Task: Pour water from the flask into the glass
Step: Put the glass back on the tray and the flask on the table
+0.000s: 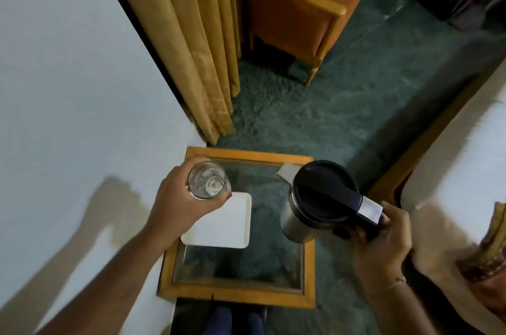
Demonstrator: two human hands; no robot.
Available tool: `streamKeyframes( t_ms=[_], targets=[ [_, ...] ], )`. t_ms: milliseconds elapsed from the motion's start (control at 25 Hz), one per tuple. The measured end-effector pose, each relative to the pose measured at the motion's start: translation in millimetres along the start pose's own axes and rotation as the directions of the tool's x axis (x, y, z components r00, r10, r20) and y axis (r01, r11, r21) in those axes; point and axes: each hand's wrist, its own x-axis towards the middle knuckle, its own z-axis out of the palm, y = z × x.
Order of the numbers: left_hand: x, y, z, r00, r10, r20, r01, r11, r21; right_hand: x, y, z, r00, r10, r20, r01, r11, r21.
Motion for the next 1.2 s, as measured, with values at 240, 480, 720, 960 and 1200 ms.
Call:
streamKeyframes(
  t_ms=[240,480,720,960,1200],
  targets=[
    [-11,-155,112,0.973,-0.225,0.052,0.218,0.970,0.109,46,151,-23,0.997,0.082,-0.014,-0.082,0.943,-0.322],
    [-25,-244,190,0.938,-0.338,0.074,0.322,0.932,0.169,72,240,-44,0.998,0.039,-0.039,-0.044,0.988,-0.148],
    [-23,-279,211,0.918,-0.384,0.095,0.353,0.905,0.238,70,274,-48,0.990,0.112,-0.081,-0.110,0.993,0.031],
    [-16,-292,222,0.893,-0.437,0.109,0.391,0.872,0.294,70,288,-48,0.980,0.081,-0.180,-0.084,0.996,-0.007],
    [-10,-302,232,0.888,-0.441,0.132,0.389,0.872,0.297,73,304,-45,0.979,0.095,-0.183,-0.081,0.994,0.079]
  ],
)
